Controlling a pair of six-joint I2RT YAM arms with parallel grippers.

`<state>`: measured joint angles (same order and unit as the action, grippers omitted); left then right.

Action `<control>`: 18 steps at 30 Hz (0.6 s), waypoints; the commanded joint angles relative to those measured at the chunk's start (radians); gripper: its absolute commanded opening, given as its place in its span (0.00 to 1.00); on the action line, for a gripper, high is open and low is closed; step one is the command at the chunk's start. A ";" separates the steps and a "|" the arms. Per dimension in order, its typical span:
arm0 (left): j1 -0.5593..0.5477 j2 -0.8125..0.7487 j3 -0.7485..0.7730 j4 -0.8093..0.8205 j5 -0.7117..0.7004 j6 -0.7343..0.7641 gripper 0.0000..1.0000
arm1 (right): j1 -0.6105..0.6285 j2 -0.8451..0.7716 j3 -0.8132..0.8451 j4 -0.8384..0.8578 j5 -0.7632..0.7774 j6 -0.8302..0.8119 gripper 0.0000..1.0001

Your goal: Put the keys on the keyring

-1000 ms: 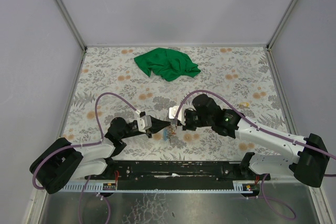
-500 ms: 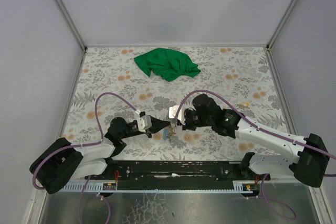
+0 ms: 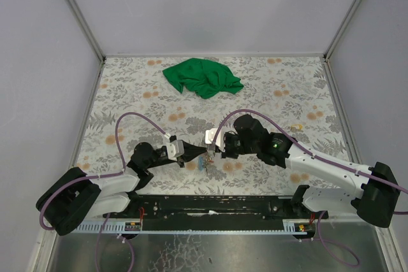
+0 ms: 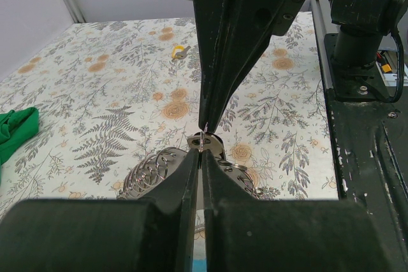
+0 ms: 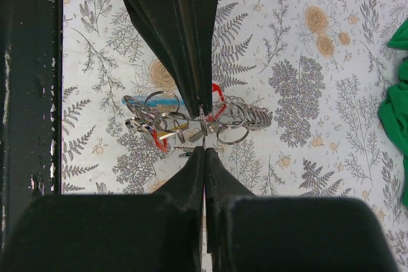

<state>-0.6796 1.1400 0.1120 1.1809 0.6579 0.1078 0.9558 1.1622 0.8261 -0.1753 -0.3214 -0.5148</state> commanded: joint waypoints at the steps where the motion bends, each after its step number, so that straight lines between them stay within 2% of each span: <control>1: 0.004 -0.013 0.022 0.059 0.001 -0.002 0.00 | 0.009 -0.019 0.005 0.031 0.023 0.008 0.00; 18: 0.004 -0.011 0.024 0.057 -0.001 -0.003 0.00 | 0.010 -0.022 0.006 0.034 -0.015 0.008 0.00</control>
<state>-0.6796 1.1400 0.1120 1.1801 0.6579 0.1078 0.9558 1.1622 0.8261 -0.1745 -0.3084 -0.5148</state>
